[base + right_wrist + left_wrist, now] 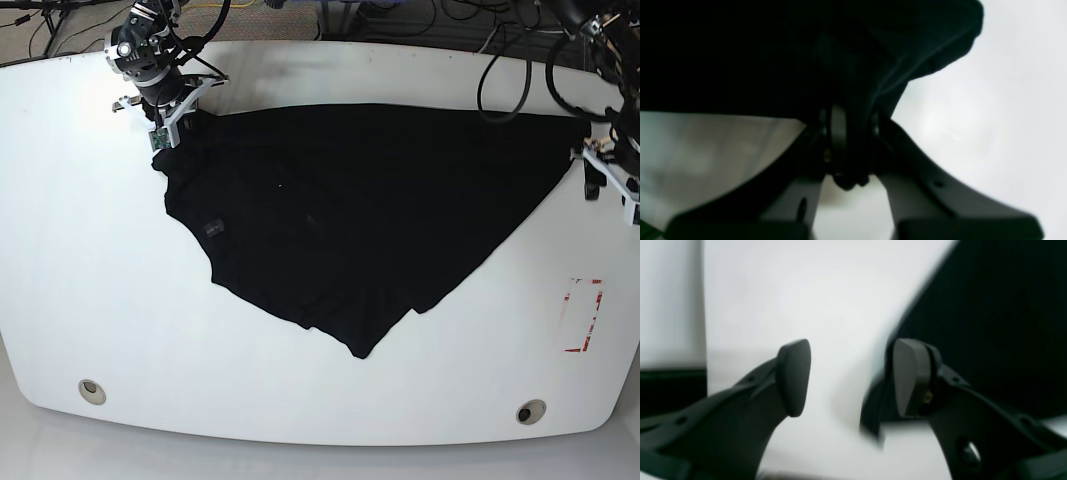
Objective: Layout the t-shirt on the table in an organized manner, then fold the t-shirt properly
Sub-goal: 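Move the left gripper to the shirt's side and grasp its edge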
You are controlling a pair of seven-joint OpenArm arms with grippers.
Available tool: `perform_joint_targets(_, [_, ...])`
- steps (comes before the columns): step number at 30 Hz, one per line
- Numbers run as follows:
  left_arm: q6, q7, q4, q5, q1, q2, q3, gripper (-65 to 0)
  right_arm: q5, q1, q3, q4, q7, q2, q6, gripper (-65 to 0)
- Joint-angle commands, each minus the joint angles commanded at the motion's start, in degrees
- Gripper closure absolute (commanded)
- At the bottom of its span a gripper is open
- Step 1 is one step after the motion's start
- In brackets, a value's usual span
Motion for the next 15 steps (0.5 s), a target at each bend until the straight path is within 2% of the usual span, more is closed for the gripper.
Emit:
perform_joint_targets(5, [2.3,1.1,-6.5,2.5,-7.6,0.3,6.6,-37.2,0.1,0.0,-0.1,0.0,0.0,0.0,0.0,-0.6])
perform_joint_targets(9, [3.0,0.8,-13.3,4.8,-12.2,0.5,10.1,-37.2,0.1,0.0,-0.1,0.0,0.0,-0.1,0.0,-0.6])
perform_joint_targets(15, [3.0,-4.1,-25.4,7.2,-17.9,1.8,14.6,-37.2,0.1,0.5,0.0,0.0,0.0,-0.1,0.0,-0.6])
